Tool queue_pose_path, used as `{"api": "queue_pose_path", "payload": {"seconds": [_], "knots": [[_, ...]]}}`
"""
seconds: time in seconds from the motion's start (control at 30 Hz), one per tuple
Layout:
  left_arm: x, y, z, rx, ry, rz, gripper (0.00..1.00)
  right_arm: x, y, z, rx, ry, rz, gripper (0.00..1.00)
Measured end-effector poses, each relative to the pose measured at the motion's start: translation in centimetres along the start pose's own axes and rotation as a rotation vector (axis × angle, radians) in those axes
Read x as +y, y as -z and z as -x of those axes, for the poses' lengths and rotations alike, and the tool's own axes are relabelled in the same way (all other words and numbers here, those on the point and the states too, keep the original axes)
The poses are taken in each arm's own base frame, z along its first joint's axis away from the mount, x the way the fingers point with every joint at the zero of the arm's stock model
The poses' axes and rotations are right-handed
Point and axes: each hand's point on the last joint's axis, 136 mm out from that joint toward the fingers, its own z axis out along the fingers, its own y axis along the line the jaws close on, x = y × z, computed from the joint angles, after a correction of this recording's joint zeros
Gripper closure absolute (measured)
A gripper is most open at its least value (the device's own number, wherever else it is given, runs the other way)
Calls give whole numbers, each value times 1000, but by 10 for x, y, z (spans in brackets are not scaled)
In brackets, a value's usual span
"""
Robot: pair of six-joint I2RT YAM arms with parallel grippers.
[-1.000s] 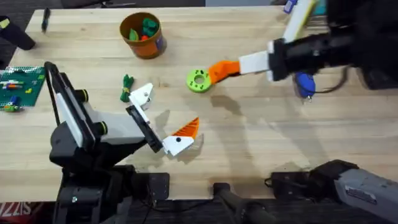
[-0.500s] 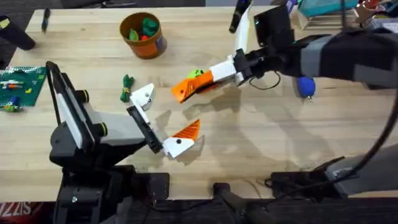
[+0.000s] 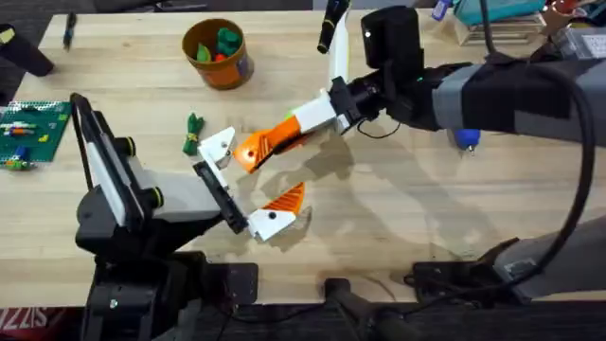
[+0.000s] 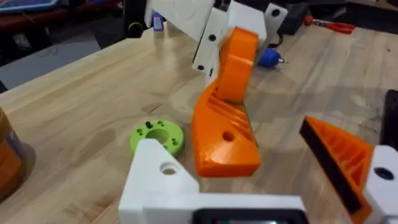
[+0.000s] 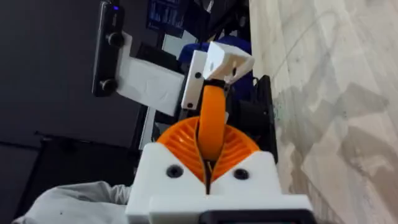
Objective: Pick up the gripper from the table and insert it into the empty holder that is missing its gripper. Then pick up a screw, insert it into the mounting hole, and use the screwdriver to tighten it. Finally, clean up the table by picking up the vegetable and placing it into the bucket.
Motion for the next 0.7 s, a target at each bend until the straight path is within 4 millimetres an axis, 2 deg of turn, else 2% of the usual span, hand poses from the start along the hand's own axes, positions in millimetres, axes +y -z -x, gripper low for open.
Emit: {"api": "queue_pose_path", "payload": {"seconds": [0.2, 0.47, 0.7], "knots": [[0, 0, 0, 0, 0, 0, 15, -4, -1, 4, -17, -47, -18, 995], [1, 0, 0, 1, 0, 3, 15, -26, -3, 10, -28, -101, -18, 995], [2, 0, 2, -5, -18, 9, 15, -12, -3, 23, -46, -39, 7, 995]]}}
